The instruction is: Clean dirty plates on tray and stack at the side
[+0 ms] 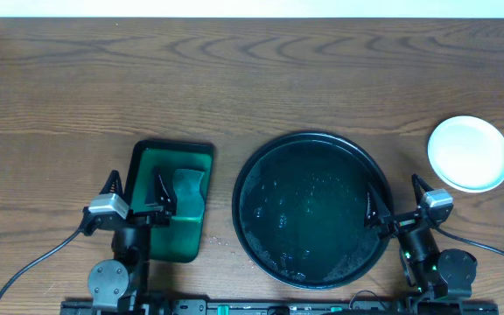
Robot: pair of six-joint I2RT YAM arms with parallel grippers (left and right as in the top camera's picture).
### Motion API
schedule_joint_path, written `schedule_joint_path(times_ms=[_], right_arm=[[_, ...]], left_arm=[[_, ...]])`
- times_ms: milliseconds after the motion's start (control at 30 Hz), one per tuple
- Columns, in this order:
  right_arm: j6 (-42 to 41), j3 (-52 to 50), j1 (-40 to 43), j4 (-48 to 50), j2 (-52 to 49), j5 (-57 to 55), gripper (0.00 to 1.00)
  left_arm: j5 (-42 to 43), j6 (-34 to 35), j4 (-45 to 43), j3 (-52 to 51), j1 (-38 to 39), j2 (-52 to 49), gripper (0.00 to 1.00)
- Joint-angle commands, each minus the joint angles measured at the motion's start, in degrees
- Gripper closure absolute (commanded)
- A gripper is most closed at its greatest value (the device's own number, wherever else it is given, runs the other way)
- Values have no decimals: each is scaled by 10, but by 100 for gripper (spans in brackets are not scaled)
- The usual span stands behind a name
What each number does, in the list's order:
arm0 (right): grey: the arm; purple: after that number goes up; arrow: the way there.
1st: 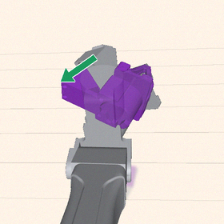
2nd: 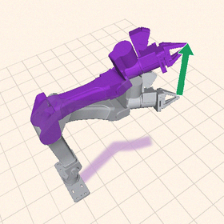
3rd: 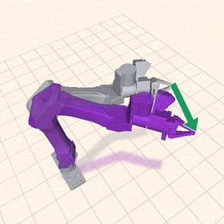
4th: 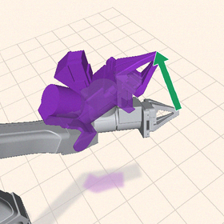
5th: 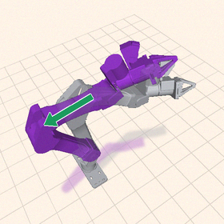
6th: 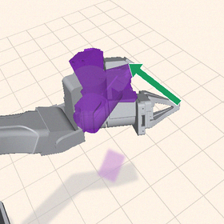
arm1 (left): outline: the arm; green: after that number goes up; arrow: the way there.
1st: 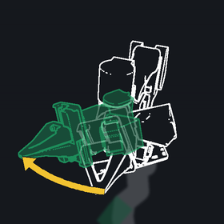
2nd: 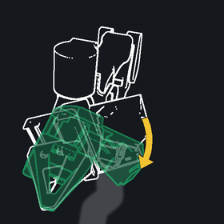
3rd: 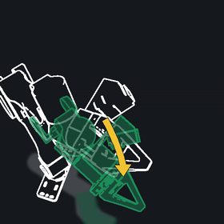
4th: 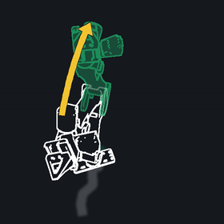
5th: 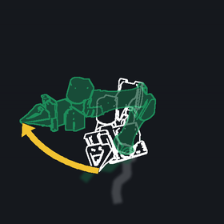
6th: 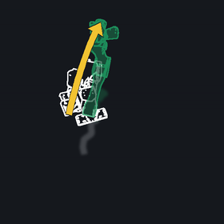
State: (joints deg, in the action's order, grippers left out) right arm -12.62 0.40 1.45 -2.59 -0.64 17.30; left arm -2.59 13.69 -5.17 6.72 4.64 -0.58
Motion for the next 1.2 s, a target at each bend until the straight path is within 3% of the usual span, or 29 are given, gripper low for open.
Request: schedule_joint_path(times_ms=[0,500,733,1167], right_arm=[[-6,-1,-8,-3,3,-4,1],[-6,-1,-8,-3,3,-4,1],[-6,-1,-8,-3,3,-4,1],[-6,-1,-8,-3,3,-4,1]], left_arm=[[22,7,-22,-24,-12,5,18],[37,16,-43,-65,-41,5,18],[37,16,93,-65,-47,5,18],[35,14,92,-65,-47,3,18]])
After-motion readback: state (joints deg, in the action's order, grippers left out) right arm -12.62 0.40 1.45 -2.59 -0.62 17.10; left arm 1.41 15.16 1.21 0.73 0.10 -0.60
